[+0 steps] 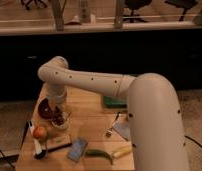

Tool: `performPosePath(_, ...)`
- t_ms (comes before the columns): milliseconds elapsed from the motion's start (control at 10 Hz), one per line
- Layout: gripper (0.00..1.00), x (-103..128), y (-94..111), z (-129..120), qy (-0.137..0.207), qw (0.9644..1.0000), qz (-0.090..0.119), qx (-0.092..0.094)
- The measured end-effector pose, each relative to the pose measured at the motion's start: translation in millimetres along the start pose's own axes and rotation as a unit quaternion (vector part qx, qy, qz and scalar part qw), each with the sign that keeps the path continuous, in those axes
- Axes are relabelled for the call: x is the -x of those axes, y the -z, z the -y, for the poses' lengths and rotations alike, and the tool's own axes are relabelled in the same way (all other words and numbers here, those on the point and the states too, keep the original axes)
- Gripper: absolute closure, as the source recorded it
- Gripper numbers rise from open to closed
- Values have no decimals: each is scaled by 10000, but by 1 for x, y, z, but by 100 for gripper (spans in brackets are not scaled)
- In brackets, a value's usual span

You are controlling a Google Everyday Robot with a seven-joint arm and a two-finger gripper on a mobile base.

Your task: Place grapes in paper cup

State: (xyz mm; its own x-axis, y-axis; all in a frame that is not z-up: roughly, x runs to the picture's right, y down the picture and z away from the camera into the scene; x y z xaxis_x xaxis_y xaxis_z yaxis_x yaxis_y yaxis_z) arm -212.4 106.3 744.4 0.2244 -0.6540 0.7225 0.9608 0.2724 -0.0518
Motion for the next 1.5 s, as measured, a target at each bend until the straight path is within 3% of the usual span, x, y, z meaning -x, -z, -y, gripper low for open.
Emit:
performPosePath(600,22,3,1,3,-21,10000,-31,-40)
performPosePath(1500,20,0,5,2,42,9999,-39,-87)
